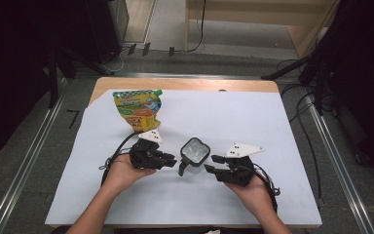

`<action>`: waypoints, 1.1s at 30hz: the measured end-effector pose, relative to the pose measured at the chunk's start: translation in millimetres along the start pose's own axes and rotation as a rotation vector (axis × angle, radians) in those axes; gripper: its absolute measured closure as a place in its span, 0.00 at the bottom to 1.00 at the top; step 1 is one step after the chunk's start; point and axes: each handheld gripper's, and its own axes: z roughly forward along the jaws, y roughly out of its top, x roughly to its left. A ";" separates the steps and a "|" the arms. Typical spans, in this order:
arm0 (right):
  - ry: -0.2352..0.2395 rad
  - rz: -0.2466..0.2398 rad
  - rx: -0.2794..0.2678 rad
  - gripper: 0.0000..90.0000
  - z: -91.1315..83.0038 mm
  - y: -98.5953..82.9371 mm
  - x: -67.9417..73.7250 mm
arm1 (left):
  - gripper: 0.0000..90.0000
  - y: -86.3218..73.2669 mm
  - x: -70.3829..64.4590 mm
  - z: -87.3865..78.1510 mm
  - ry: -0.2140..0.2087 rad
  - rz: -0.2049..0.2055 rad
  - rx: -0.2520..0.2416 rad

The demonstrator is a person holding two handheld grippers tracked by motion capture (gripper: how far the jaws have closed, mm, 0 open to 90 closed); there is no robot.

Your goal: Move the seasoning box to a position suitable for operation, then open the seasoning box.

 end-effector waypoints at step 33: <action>-0.027 0.046 0.034 1.00 10.9 3.3 -2.7 | 1.00 6.3 -15.1 16.0 -0.005 0.030 0.025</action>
